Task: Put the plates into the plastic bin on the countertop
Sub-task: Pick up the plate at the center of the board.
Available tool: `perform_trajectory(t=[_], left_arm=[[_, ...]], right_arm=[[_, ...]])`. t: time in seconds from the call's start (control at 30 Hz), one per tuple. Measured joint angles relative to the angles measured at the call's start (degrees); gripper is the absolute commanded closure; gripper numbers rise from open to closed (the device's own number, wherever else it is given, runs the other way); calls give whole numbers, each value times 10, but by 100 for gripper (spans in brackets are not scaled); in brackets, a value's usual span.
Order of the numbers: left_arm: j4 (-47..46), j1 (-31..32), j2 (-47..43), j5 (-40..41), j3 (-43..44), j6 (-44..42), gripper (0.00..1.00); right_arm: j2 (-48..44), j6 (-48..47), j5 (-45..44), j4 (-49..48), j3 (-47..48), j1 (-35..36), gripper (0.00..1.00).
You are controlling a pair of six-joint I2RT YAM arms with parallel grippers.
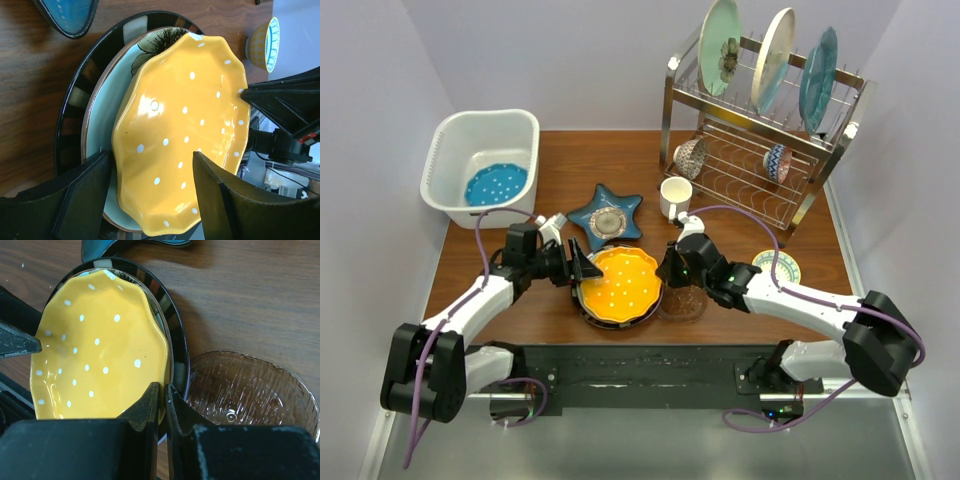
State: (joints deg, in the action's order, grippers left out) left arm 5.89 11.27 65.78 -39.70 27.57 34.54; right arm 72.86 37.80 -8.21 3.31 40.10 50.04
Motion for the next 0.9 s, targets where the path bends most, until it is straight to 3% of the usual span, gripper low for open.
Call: perform_trajectory(t=[0.3, 0.9], left_arm=[[-7, 0, -4, -21, -5, 18, 31], [-132, 0, -27, -88, -50, 127, 31]], right_arm=[[-2, -7, -7, 0, -5, -3, 100], [-18, -14, -26, 17, -26, -9, 100]])
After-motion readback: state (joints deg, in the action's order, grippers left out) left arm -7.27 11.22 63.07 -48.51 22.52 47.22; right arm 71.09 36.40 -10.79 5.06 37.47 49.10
